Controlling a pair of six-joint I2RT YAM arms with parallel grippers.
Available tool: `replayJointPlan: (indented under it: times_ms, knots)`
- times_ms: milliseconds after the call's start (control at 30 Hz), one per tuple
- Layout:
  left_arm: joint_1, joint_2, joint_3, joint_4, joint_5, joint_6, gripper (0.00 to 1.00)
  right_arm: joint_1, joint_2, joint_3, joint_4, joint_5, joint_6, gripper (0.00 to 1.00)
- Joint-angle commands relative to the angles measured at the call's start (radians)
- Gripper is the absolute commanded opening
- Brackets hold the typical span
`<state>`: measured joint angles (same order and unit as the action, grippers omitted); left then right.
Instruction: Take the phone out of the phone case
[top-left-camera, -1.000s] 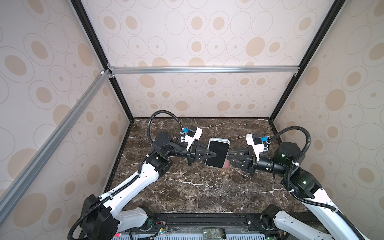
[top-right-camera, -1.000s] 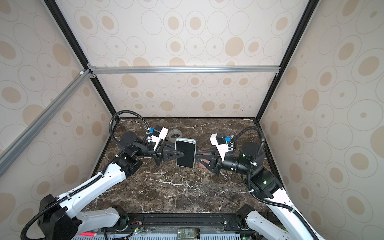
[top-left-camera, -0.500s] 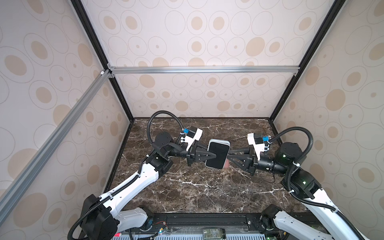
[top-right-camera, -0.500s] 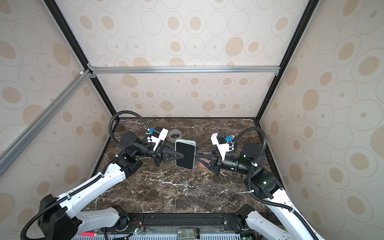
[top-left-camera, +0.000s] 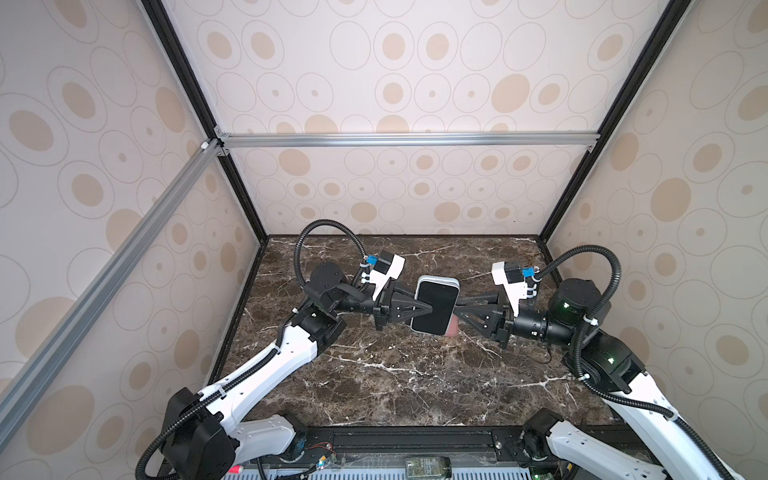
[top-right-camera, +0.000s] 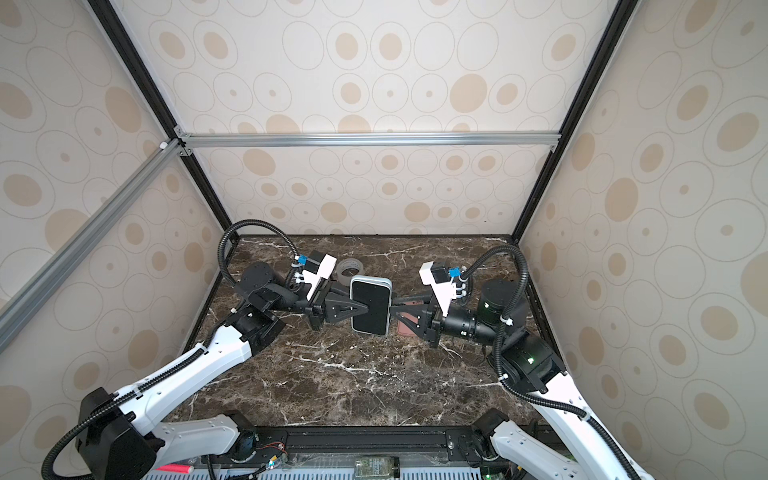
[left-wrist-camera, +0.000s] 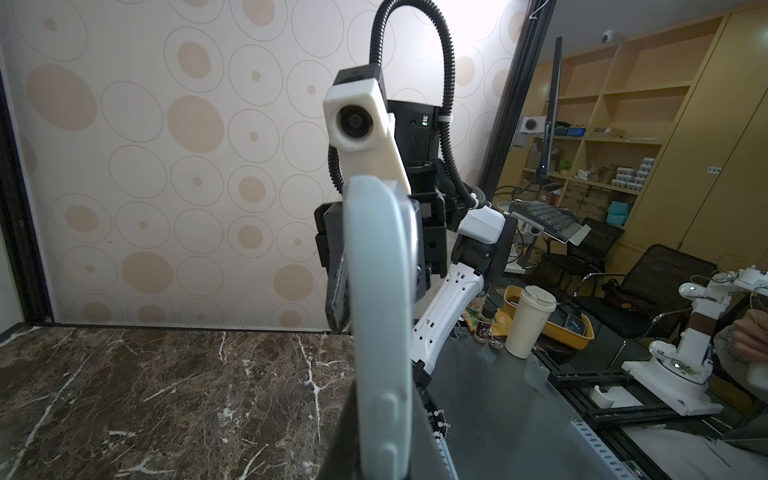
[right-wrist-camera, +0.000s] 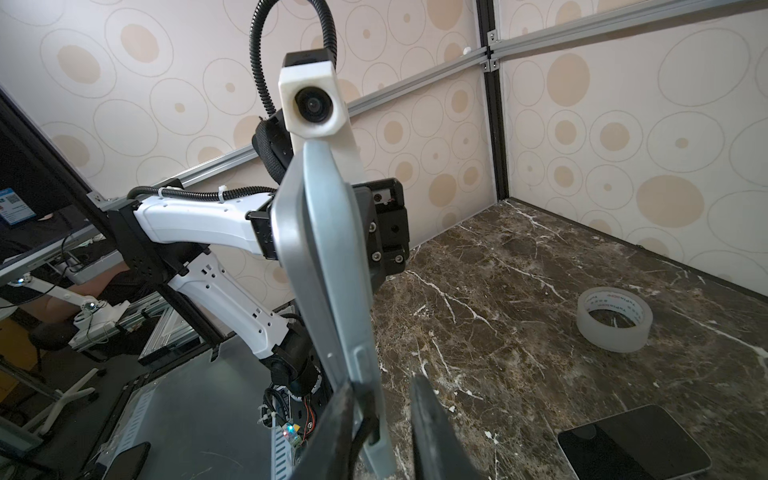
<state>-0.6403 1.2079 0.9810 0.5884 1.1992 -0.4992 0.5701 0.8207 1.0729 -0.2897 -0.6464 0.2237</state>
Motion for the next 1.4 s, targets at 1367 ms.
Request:
replayJointPlan:
  times_ms: [1367]
  knots:
    - [-0.029, -0.029, -0.038, -0.070, -0.251, 0.014, 0.00, -0.001, 0.021, -0.156, 0.193, -0.176, 0.111, 0.09]
